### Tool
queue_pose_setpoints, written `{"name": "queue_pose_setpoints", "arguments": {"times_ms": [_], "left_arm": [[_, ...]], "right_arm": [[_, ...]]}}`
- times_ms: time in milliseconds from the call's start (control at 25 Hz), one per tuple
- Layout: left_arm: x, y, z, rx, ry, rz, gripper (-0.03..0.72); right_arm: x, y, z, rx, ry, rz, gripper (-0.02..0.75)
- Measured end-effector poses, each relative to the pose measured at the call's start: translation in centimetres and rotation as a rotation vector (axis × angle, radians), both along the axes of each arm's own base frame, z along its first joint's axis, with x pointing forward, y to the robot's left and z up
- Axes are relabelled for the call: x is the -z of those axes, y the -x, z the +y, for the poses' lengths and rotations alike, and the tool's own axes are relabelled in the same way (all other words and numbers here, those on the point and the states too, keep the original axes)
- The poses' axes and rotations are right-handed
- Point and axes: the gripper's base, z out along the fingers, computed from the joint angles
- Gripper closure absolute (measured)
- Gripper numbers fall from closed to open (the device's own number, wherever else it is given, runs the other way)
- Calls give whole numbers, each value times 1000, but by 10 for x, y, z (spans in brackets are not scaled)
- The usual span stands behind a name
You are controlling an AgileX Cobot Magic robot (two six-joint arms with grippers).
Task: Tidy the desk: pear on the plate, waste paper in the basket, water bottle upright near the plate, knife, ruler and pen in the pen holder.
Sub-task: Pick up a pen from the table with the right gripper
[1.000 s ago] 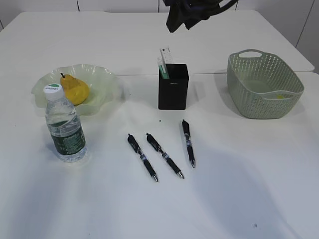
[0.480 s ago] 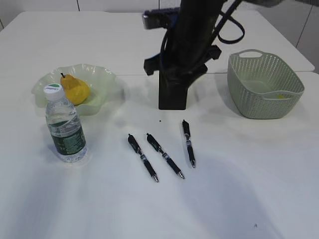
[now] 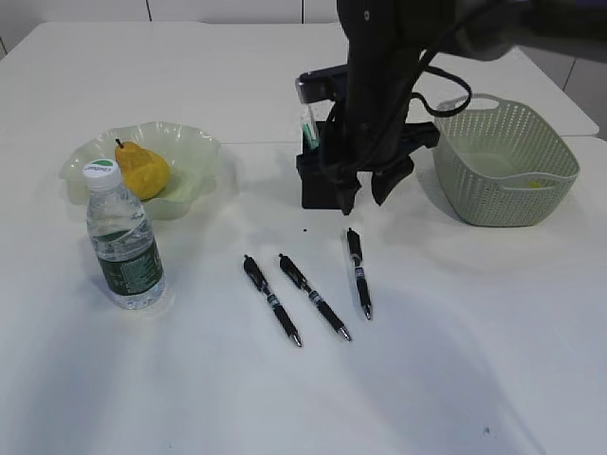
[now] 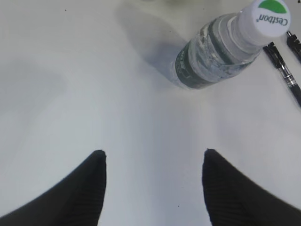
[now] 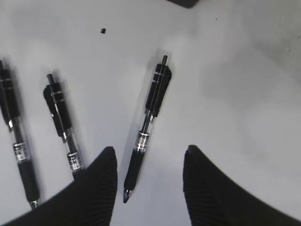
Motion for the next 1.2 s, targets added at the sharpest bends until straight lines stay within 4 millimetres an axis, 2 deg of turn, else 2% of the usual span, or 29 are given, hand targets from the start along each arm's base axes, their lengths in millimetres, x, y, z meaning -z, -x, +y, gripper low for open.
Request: {"name": "queue_pose_setpoints", "arguments": {"times_ms": [160, 280, 560, 640, 960, 1200], "left_arm": [[0, 0, 0, 0, 0, 2, 232], [0, 0, 0, 1, 0, 4, 232], [1, 1, 0, 3, 2, 13, 232], [1, 1, 0, 5, 3, 22, 232], [2, 3, -1, 8, 4, 36, 232], [2, 3, -1, 8, 4, 36, 232]], "right_arm": [[21, -4, 2, 4, 20, 36, 393], [27, -7, -2, 18, 17, 45, 393], [38, -30, -34, 111, -14, 60, 393], [37, -34, -36, 118, -19, 50, 393], [57, -38, -27, 112, -18, 80, 393], [63, -36, -18, 102, -15, 87, 393]]}}
